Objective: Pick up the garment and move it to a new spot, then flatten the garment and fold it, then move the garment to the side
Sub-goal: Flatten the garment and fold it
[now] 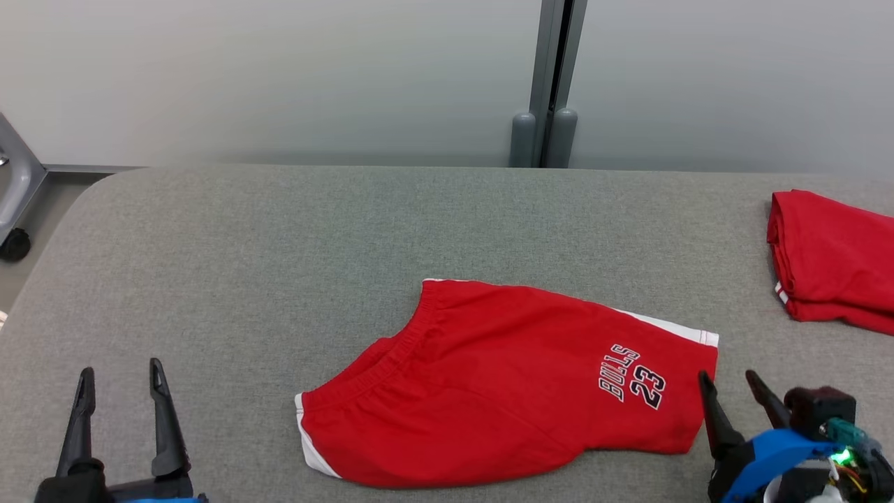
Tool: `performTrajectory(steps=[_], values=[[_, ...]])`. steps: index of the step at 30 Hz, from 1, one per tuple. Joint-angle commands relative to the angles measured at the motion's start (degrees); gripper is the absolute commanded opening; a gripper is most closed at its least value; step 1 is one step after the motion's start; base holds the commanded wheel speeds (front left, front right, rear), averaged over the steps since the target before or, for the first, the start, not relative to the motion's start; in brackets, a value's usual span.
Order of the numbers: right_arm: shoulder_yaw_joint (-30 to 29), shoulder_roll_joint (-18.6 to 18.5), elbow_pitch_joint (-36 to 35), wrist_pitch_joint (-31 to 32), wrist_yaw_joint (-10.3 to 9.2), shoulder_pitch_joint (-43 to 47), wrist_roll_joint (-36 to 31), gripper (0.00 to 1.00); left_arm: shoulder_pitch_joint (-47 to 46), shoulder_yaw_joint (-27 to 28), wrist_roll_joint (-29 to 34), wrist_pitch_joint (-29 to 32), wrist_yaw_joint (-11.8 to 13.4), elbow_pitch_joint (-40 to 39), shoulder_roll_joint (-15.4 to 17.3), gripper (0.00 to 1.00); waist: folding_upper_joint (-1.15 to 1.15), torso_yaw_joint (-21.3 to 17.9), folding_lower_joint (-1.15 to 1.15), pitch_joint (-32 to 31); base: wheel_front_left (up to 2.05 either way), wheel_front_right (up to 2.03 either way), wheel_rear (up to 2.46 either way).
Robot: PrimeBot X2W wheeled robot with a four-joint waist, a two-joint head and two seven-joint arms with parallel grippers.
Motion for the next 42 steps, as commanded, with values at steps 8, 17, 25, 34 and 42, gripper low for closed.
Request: performTrajectory(steps=[8,17,25,34,42], values=[[0.72,-2.43,16.21,1.12,0.01,-9.26,-0.13,1.00,-3.94,0.00,2.70,-0.25,-2.46,0.34,-2.11,1.00,0.01,2.35,0.00,2.48,0.00,0.00,0.00],[4.49,0.48,24.81,-0.33,0.16,-10.52,2.91,0.00,-3.82,1.44,3.90,-0.25,-3.25,0.51,-3.24,1.00,0.01,2.69,0.00,2.57,0.00,0.00,0.00],[8.68,-2.64,18.67,-7.65,0.01,-14.91,7.70,0.00,-2.96,2.30,4.50,-0.25,-4.09,1.04,-3.68,1.00,0.01,1.83,0.00,0.73,0.00,0.00,0.00],[13.78,-5.64,0.53,-5.71,0.01,-20.79,9.56,0.00,-2.34,2.86,5.09,-0.25,-4.61,0.93,-4.48,1.00,0.01,2.20,0.00,-0.46,0.00,0.00,0.00],[20.89,-2.44,-4.04,0.27,0.01,-30.64,8.97,0.00,-4.42,2.63,5.42,-0.24,-5.14,1.23,-5.43,1.00,0.01,4.82,0.00,1.82,0.00,0.00,0.00]])
